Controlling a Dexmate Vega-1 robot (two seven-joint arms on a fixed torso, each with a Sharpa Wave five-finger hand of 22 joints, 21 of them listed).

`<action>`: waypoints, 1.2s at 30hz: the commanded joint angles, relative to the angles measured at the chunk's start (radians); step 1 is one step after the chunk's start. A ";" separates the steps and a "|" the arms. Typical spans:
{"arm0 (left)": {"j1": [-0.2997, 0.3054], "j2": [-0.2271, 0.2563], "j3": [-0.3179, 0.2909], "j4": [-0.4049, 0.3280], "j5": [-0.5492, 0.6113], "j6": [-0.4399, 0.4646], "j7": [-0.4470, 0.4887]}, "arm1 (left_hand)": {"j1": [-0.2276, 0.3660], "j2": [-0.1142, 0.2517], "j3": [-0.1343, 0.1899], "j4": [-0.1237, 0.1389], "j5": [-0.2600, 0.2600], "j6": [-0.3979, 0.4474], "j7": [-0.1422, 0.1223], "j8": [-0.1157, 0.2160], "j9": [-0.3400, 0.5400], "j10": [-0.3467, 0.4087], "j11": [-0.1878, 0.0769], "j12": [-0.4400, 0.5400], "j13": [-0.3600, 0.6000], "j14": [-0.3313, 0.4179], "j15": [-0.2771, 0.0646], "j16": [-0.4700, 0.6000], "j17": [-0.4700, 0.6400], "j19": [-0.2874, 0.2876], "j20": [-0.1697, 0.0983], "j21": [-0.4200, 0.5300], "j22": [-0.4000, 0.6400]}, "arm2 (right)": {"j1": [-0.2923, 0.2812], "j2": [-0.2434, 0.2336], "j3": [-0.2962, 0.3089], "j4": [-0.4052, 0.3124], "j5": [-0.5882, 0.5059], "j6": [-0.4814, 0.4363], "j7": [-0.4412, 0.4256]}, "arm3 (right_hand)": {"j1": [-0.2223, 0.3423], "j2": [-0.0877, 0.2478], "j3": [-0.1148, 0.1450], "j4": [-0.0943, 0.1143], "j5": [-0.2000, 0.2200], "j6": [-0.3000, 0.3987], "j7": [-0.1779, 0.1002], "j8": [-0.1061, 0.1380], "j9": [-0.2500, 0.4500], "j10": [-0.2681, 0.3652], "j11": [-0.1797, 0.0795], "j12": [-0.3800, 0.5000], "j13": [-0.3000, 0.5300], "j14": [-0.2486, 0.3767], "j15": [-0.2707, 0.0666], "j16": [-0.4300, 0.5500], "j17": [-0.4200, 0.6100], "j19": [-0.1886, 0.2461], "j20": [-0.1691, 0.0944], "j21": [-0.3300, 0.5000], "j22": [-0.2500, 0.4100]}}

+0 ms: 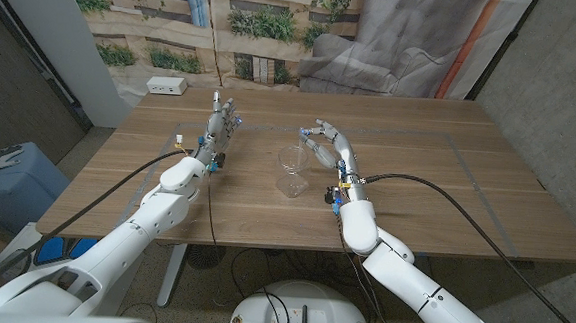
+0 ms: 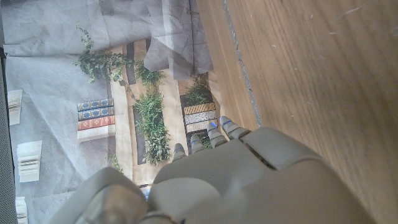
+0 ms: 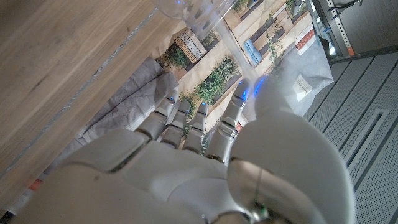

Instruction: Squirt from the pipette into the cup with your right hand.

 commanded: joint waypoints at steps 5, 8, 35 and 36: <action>0.000 0.001 0.000 0.000 0.000 0.000 -0.001 | 0.001 0.043 -0.006 0.001 0.005 -0.007 -0.006 0.006 0.002 -0.007 -0.002 0.004 0.005 -0.009 -0.114 0.006 0.002 -0.007 -0.091 0.005 0.002 | 0.000 0.014 -0.006 0.021 0.014 0.016 -0.002 | 0.010 0.001 -0.003 0.002 0.007 0.003 -0.002 -0.001 0.003 0.002 0.001 -0.006 0.003 0.007 -0.065 0.005 0.004 0.005 -0.004 -0.004 0.004; 0.000 0.001 0.000 0.000 0.000 0.000 -0.001 | 0.001 0.043 -0.006 0.001 0.005 -0.007 -0.006 0.006 0.002 -0.004 -0.003 0.005 0.005 -0.008 -0.114 0.006 0.002 -0.006 -0.091 0.006 0.002 | -0.002 0.011 -0.008 0.019 0.015 0.016 0.003 | 0.010 0.001 -0.004 0.002 0.007 0.003 -0.002 -0.001 0.003 0.002 0.000 -0.006 0.004 0.006 -0.066 0.005 0.004 0.005 -0.004 -0.004 0.004; 0.000 0.000 0.000 0.001 0.000 0.000 -0.002 | 0.001 0.042 -0.006 0.001 0.005 -0.007 -0.006 0.006 0.002 -0.006 -0.002 0.004 0.005 -0.009 -0.115 0.006 0.002 -0.007 -0.091 0.005 0.002 | 0.001 0.034 -0.012 0.043 0.023 0.025 -0.013 | 0.028 0.005 -0.009 -0.003 0.010 0.070 0.010 0.025 0.004 0.035 -0.011 0.004 0.004 0.027 -0.079 0.015 0.008 0.025 -0.011 0.002 0.005; 0.000 0.000 0.000 0.001 0.000 0.000 -0.002 | 0.001 0.042 -0.006 0.001 0.005 -0.007 -0.006 0.006 0.002 -0.006 -0.003 0.004 0.005 -0.009 -0.114 0.006 0.002 -0.007 -0.091 0.005 0.002 | 0.000 0.035 -0.012 0.043 0.025 0.024 -0.014 | 0.029 0.005 -0.009 -0.004 0.010 0.071 0.010 0.025 0.004 0.036 -0.012 0.004 0.004 0.027 -0.080 0.016 0.008 0.025 -0.011 0.002 0.005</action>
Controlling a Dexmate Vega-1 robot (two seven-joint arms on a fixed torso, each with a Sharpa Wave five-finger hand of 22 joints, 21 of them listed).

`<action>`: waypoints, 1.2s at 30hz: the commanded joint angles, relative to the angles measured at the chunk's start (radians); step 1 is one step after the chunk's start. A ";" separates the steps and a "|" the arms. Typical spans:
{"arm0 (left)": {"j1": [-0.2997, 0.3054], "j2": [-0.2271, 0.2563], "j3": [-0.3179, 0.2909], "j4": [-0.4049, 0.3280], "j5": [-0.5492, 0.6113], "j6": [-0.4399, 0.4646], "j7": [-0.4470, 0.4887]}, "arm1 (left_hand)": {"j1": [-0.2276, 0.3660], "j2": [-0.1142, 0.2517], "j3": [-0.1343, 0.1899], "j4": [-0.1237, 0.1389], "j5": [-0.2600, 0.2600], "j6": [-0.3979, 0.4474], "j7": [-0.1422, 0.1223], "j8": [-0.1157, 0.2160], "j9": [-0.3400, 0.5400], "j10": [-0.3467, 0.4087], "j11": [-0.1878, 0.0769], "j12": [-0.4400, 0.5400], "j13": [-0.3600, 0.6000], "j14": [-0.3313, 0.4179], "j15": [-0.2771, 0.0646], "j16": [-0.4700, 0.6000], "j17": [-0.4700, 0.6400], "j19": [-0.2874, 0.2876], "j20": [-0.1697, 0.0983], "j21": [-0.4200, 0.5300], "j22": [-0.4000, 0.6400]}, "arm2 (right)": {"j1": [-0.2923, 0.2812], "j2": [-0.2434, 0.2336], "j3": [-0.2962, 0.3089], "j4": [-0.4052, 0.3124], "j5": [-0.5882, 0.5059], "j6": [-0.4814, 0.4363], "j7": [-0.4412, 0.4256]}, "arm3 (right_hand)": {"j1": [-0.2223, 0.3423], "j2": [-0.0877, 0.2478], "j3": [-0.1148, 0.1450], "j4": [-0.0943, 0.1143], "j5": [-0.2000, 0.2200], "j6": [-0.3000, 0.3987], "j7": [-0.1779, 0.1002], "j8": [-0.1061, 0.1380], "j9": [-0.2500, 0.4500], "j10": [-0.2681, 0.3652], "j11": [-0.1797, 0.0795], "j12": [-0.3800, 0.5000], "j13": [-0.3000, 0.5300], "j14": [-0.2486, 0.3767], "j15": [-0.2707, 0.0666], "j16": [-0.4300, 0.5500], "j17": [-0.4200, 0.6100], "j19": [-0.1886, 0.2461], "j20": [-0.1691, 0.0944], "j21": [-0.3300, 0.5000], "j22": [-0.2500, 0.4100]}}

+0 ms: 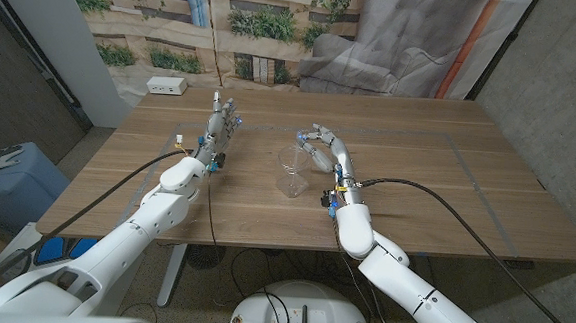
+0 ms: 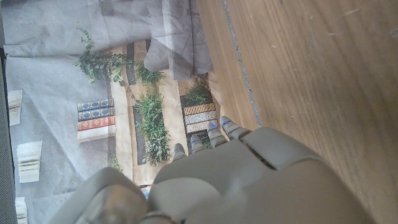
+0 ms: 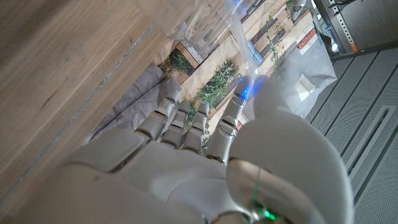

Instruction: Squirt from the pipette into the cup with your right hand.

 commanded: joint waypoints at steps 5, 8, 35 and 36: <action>0.000 0.000 0.000 0.001 0.000 -0.001 0.000 | 0.001 0.043 -0.006 0.001 0.005 -0.007 -0.006 0.006 0.002 -0.006 -0.004 0.004 0.005 -0.009 -0.115 0.006 0.002 -0.007 -0.091 0.005 0.002 | -0.003 0.014 0.001 0.005 0.019 -0.003 -0.006 | 0.017 0.000 0.002 -0.007 0.008 0.015 -0.003 0.010 0.000 0.009 -0.008 0.004 0.004 0.012 -0.085 0.009 0.004 0.015 -0.003 0.002 0.005; 0.000 0.000 0.000 0.001 0.000 -0.001 0.000 | 0.001 0.042 -0.006 0.001 0.005 -0.006 -0.006 0.006 0.002 -0.005 -0.002 0.004 0.005 -0.009 -0.115 0.006 0.002 -0.007 -0.091 0.005 0.002 | -0.003 0.016 0.000 0.007 0.022 -0.001 -0.007 | 0.024 0.001 0.004 -0.009 0.009 0.015 -0.004 0.010 0.000 0.009 -0.009 0.004 0.004 0.012 -0.087 0.009 0.005 0.016 -0.004 0.002 0.005; 0.000 0.000 0.000 0.001 0.000 -0.001 0.001 | 0.001 0.043 -0.006 0.001 0.005 -0.006 -0.006 0.006 0.002 -0.007 -0.004 0.004 0.005 -0.009 -0.114 0.006 0.002 -0.007 -0.091 0.005 0.002 | -0.024 0.027 0.003 -0.008 0.049 -0.006 -0.018 | 0.069 0.007 0.009 -0.012 0.013 0.041 -0.007 0.020 0.000 0.021 -0.015 0.005 0.005 0.012 -0.095 0.012 0.009 0.022 -0.012 0.002 0.005; 0.000 0.000 0.000 0.001 0.000 -0.001 0.000 | 0.001 0.042 -0.006 0.001 0.005 -0.006 -0.006 0.006 0.002 -0.006 -0.003 0.004 0.005 -0.009 -0.114 0.006 0.002 -0.007 -0.091 0.005 0.002 | -0.025 0.028 0.002 -0.008 0.048 -0.005 -0.020 | 0.070 0.007 0.009 -0.011 0.013 0.041 -0.005 0.020 0.000 0.022 -0.014 0.005 0.005 0.013 -0.095 0.013 0.009 0.022 -0.012 0.002 0.005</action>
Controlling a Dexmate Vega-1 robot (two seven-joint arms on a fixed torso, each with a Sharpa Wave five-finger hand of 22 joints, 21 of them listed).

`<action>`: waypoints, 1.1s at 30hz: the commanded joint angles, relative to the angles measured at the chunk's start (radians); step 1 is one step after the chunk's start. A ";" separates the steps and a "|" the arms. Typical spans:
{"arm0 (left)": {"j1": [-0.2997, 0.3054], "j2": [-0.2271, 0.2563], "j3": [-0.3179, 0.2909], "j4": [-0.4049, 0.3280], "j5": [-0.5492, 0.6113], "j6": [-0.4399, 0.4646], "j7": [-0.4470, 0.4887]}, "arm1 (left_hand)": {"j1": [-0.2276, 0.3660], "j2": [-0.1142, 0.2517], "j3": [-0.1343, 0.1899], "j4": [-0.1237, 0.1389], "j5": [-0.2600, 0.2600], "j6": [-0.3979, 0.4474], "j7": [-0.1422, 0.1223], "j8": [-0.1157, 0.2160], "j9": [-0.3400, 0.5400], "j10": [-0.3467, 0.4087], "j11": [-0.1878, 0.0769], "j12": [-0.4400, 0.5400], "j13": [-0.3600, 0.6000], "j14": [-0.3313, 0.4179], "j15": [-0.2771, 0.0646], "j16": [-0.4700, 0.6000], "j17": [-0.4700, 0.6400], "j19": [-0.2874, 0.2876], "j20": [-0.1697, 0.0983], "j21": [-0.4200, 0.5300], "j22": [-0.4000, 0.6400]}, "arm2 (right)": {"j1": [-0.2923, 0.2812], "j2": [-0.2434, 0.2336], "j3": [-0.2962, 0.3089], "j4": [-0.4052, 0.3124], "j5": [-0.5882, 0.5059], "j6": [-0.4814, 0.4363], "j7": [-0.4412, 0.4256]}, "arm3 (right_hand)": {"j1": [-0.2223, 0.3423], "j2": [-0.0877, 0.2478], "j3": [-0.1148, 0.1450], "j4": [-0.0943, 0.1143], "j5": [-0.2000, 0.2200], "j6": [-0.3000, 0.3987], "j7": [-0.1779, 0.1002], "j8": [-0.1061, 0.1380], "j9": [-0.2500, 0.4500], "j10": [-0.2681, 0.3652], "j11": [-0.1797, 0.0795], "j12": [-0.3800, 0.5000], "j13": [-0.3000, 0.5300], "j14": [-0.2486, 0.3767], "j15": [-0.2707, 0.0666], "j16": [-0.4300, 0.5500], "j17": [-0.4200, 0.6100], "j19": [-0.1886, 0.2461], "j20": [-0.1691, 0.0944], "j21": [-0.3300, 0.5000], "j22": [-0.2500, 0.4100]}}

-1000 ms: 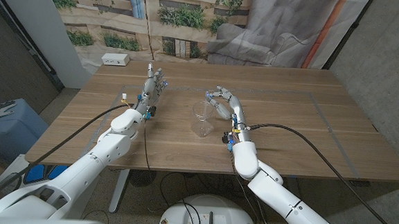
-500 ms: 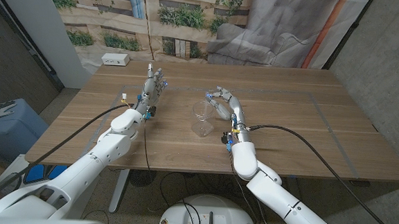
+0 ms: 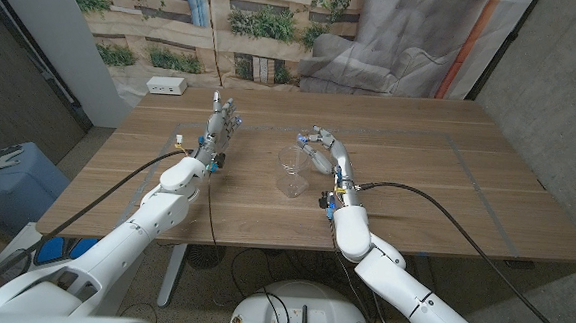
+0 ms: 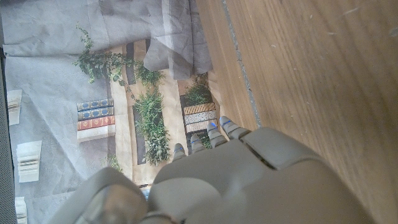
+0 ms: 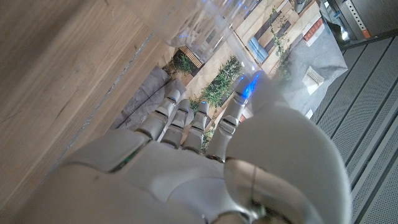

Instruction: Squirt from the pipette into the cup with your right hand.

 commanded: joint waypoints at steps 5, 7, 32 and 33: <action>0.000 -0.001 0.000 0.000 0.001 -0.001 0.002 | 0.001 0.042 -0.006 0.001 0.005 -0.006 -0.006 0.006 0.002 -0.005 -0.004 0.004 0.005 -0.008 -0.115 0.006 0.002 -0.006 -0.091 0.006 0.002 | -0.010 0.011 -0.001 0.004 0.010 0.015 -0.014 | 0.010 0.003 0.000 -0.001 0.006 0.029 0.006 0.012 0.005 0.014 -0.001 0.007 0.005 0.013 -0.101 0.008 0.006 0.013 -0.001 0.002 0.005; 0.000 -0.001 0.000 0.000 0.002 -0.001 0.002 | 0.001 0.042 -0.006 0.001 0.005 -0.006 -0.006 0.006 0.002 -0.006 -0.003 0.004 0.005 -0.009 -0.114 0.006 0.002 -0.007 -0.091 0.005 0.002 | -0.010 0.012 -0.002 0.007 0.010 0.020 -0.015 | 0.012 0.003 -0.001 -0.001 0.006 0.030 0.007 0.013 0.005 0.016 0.001 0.008 0.005 0.015 -0.100 0.009 0.006 0.015 -0.001 0.003 0.005; -0.001 -0.001 0.000 0.002 0.000 -0.002 -0.002 | 0.001 0.043 -0.006 0.001 0.005 -0.006 -0.006 0.006 0.002 -0.004 -0.003 0.005 0.005 -0.008 -0.115 0.006 0.002 -0.006 -0.091 0.006 0.002 | -0.004 0.033 0.001 0.026 0.069 0.039 0.017 | 0.036 -0.003 -0.004 -0.004 0.005 0.049 0.002 0.019 0.003 0.027 -0.002 0.009 0.005 0.021 -0.103 0.015 0.009 0.022 0.000 0.003 0.005; -0.001 -0.001 0.000 0.002 0.000 -0.002 -0.002 | 0.001 0.043 -0.006 0.001 0.005 -0.006 -0.006 0.006 0.002 -0.004 -0.003 0.005 0.005 -0.008 -0.115 0.006 0.002 -0.006 -0.091 0.006 0.002 | -0.004 0.033 0.001 0.026 0.071 0.039 0.019 | 0.038 -0.003 -0.004 -0.004 0.005 0.048 0.001 0.019 0.003 0.025 -0.003 0.008 0.005 0.021 -0.104 0.015 0.010 0.022 -0.001 0.003 0.005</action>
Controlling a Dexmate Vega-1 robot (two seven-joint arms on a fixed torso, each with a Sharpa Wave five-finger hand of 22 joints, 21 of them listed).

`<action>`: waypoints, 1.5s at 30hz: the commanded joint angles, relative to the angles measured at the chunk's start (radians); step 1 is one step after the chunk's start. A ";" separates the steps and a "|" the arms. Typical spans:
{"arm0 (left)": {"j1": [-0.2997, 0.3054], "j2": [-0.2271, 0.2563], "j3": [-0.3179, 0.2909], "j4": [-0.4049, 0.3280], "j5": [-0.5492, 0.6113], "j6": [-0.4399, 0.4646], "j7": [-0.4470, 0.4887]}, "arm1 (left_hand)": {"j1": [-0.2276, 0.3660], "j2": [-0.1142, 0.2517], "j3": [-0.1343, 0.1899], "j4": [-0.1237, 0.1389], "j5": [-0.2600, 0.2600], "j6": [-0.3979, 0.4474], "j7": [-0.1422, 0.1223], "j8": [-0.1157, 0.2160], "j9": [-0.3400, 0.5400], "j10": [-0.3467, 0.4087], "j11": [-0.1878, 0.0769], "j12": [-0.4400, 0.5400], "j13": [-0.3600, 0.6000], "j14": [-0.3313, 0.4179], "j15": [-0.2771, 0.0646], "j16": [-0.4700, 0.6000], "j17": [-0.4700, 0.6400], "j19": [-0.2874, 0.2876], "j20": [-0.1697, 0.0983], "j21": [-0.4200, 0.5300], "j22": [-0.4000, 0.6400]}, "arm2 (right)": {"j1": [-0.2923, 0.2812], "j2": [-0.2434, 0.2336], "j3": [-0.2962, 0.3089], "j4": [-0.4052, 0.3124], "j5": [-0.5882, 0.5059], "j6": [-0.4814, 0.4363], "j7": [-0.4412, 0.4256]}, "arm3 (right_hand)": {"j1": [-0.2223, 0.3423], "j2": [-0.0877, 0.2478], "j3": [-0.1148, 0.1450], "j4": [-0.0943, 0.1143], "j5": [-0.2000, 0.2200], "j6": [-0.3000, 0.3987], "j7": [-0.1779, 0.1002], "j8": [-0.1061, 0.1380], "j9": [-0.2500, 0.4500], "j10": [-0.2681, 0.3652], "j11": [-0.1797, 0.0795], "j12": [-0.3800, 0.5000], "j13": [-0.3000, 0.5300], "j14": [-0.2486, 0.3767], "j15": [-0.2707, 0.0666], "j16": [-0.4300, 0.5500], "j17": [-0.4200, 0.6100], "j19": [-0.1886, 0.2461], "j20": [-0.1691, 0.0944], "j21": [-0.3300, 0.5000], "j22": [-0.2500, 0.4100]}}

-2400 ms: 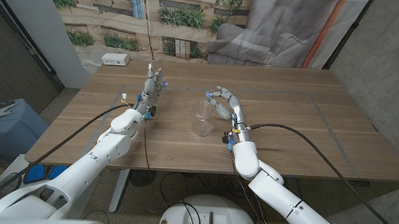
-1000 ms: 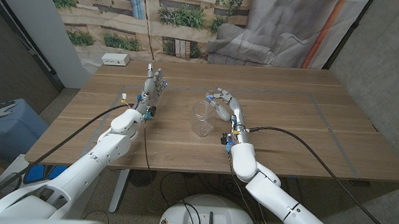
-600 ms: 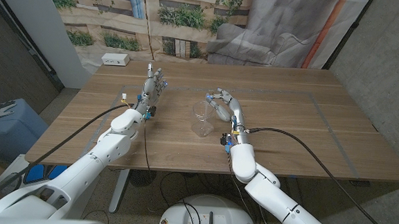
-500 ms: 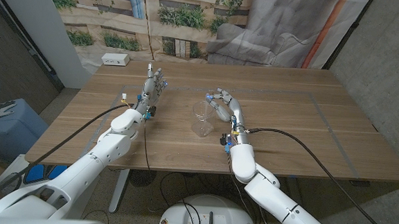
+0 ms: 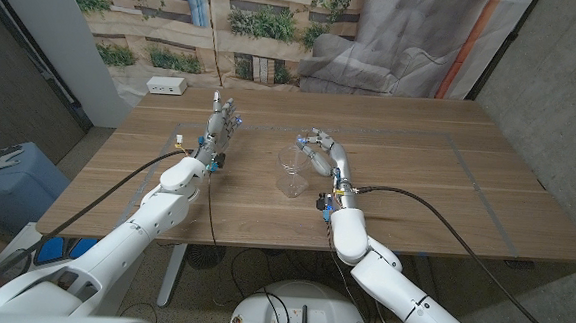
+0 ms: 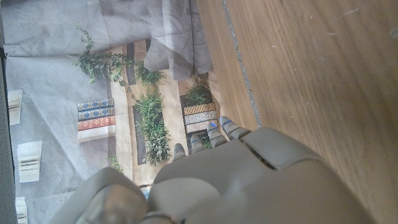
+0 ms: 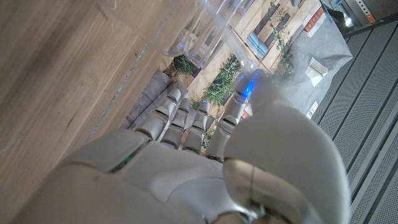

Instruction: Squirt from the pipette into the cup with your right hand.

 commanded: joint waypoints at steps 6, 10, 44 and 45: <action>0.000 0.000 0.000 0.001 0.000 0.000 -0.001 | 0.001 0.042 -0.006 0.001 0.005 -0.007 -0.006 0.006 0.002 -0.006 -0.002 0.004 0.005 -0.009 -0.114 0.006 0.002 -0.007 -0.091 0.005 0.002 | 0.007 0.008 0.000 0.008 0.037 0.009 0.027 | 0.018 0.016 0.000 -0.002 0.006 0.011 -0.012 0.004 0.002 0.007 -0.001 0.003 0.005 0.009 -0.105 0.008 0.006 0.008 -0.002 0.003 0.005; 0.000 0.000 0.000 0.001 0.000 0.000 -0.001 | 0.001 0.042 -0.006 0.001 0.005 -0.006 -0.006 0.006 0.002 -0.005 -0.004 0.005 0.005 -0.008 -0.115 0.006 0.002 -0.006 -0.091 0.006 0.002 | 0.008 0.010 0.001 0.012 0.042 0.015 0.027 | 0.024 0.017 0.000 -0.002 0.007 0.009 -0.014 0.003 0.002 0.006 -0.003 0.003 0.005 0.008 -0.109 0.009 0.007 0.008 -0.002 0.003 0.005; -0.001 0.000 0.000 0.001 0.000 0.000 -0.001 | 0.001 0.042 -0.006 0.001 0.005 -0.006 -0.006 0.006 0.002 -0.006 -0.005 0.004 0.005 -0.008 -0.114 0.006 0.002 -0.006 -0.091 0.006 0.002 | 0.015 0.022 0.029 -0.015 0.065 0.070 0.037 | 0.036 0.013 -0.011 0.006 0.006 0.011 -0.019 0.002 0.001 0.009 -0.002 0.001 0.006 0.005 -0.106 0.013 0.013 0.008 -0.001 0.001 0.005; -0.001 0.000 0.000 0.001 0.000 0.000 -0.001 | 0.001 0.042 -0.006 0.001 0.005 -0.006 -0.006 0.006 0.002 -0.005 -0.005 0.004 0.005 -0.009 -0.113 0.006 0.002 -0.006 -0.091 0.006 0.002 | 0.015 0.021 0.031 -0.021 0.068 0.063 0.040 | 0.036 0.013 -0.011 0.006 0.006 0.011 -0.019 0.002 0.001 0.009 -0.002 0.001 0.006 0.005 -0.105 0.013 0.013 0.008 -0.001 0.001 0.005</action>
